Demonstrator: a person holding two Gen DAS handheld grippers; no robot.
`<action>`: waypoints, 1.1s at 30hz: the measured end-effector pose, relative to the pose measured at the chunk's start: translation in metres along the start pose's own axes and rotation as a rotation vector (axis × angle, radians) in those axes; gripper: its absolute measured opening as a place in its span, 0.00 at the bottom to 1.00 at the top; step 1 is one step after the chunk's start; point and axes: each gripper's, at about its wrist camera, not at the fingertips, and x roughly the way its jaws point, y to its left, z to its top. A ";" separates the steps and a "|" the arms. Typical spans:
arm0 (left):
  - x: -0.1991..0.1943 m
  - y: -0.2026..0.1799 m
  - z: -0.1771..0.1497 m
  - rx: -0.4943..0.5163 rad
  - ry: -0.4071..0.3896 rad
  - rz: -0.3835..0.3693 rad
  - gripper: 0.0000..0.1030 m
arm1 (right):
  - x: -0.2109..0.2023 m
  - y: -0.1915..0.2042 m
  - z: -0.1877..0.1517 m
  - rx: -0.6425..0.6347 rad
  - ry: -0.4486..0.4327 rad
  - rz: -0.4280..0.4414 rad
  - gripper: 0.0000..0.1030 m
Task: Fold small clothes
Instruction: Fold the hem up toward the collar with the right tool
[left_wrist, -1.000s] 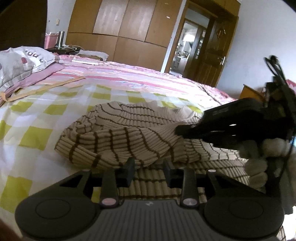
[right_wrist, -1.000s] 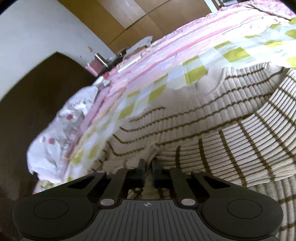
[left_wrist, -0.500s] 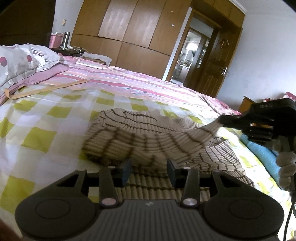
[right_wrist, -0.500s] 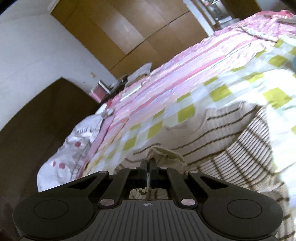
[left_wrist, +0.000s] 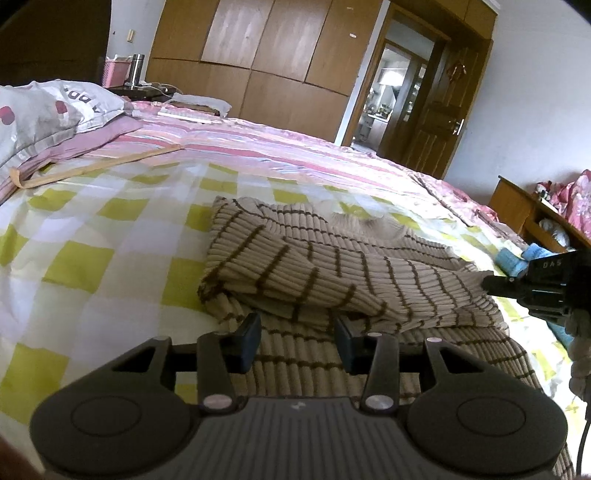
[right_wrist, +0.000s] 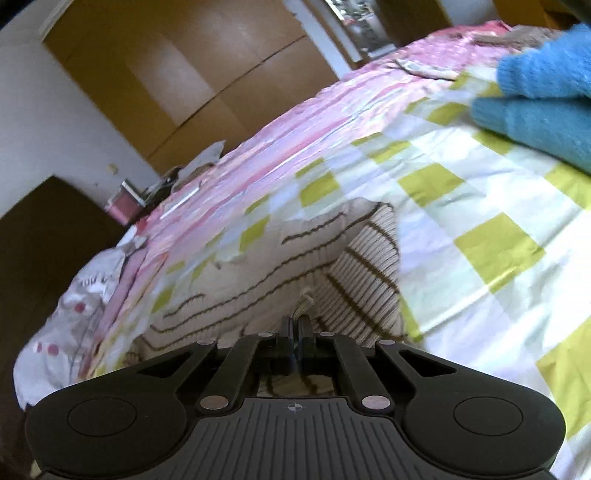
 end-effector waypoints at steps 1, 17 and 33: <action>0.000 0.001 0.000 -0.004 -0.003 0.004 0.46 | -0.002 -0.001 0.001 0.007 -0.006 0.001 0.03; 0.002 0.009 0.002 -0.036 -0.024 0.071 0.47 | -0.030 0.019 0.014 -0.043 -0.064 0.018 0.03; 0.007 0.010 -0.001 -0.036 -0.009 0.095 0.47 | -0.021 0.016 0.014 -0.064 -0.046 0.012 0.03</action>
